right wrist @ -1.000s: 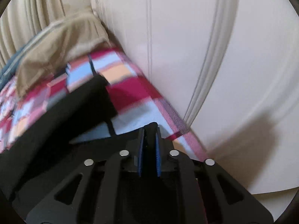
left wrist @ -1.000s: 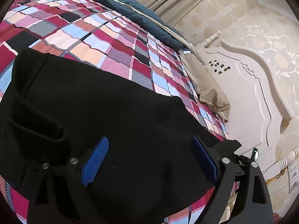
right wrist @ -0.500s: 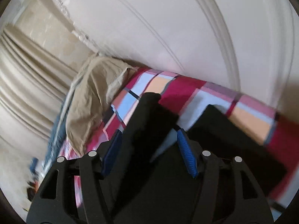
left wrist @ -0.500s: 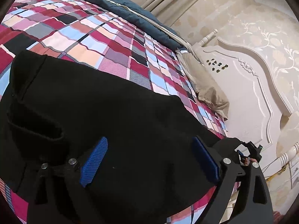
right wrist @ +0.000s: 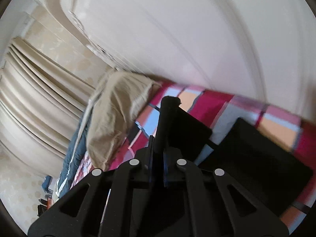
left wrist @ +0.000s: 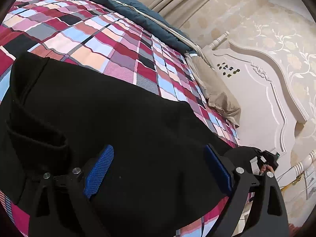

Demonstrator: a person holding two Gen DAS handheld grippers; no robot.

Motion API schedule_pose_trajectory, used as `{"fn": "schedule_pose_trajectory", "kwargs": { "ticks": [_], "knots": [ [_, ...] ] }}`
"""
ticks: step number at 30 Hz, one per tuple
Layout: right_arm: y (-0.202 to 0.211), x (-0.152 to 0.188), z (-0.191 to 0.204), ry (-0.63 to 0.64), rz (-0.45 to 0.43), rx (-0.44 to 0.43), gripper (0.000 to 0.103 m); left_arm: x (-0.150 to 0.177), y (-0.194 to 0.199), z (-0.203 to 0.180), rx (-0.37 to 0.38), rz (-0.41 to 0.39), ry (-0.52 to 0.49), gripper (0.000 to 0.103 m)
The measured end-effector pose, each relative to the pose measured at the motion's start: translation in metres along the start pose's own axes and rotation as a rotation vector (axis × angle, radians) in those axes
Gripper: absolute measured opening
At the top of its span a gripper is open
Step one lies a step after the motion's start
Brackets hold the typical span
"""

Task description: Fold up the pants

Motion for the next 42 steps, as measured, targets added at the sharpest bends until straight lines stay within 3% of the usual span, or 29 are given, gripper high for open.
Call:
{"fn": "schedule_pose_trajectory", "kwargs": {
  "ticks": [8, 15, 19, 22, 25, 27, 34, 42],
  "knots": [
    [0.067, 0.033, -0.057, -0.122, -0.084, 0.03, 0.006, 0.001, 0.001, -0.001, 0.007, -0.002, -0.008, 0.091],
    [0.065, 0.069, -0.1, -0.219, -0.057, 0.068, 0.006, 0.0, 0.001, 0.0, 0.009, -0.002, -0.005, 0.091],
    [0.059, 0.072, -0.101, -0.215, -0.048, 0.051, 0.006, 0.001, 0.001, -0.001, 0.008, -0.002, -0.006, 0.091],
    [0.065, 0.065, -0.099, -0.203, -0.042, 0.075, 0.018, 0.001, 0.0, 0.0, 0.007, -0.002, -0.006, 0.091],
    [0.084, 0.05, -0.099, -0.097, -0.071, 0.203, 0.031, 0.001, 0.0, 0.0, 0.006, -0.004, -0.008, 0.091],
    [0.086, 0.038, -0.091, -0.012, -0.077, 0.242, 0.035, 0.002, 0.0, -0.001, 0.003, -0.004, -0.012, 0.091],
    [0.02, 0.0, -0.045, 0.284, 0.077, 0.184, 0.043, 0.003, -0.001, -0.001, -0.002, -0.004, -0.014, 0.091],
    [-0.045, -0.005, -0.041, 0.381, 0.265, 0.184, 0.043, 0.005, -0.002, -0.002, -0.012, -0.006, -0.014, 0.091]
  ]
}}
Point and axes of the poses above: each gripper's, at about its wrist camera, not at the fingertips, and y roughly against the way its jaws point, z to its left, x to its underside, the point moved 8 cm from there along -y, roughly the way its jaws point, and after that the axes turned 11 degrees about y, right-handed, at the moved point
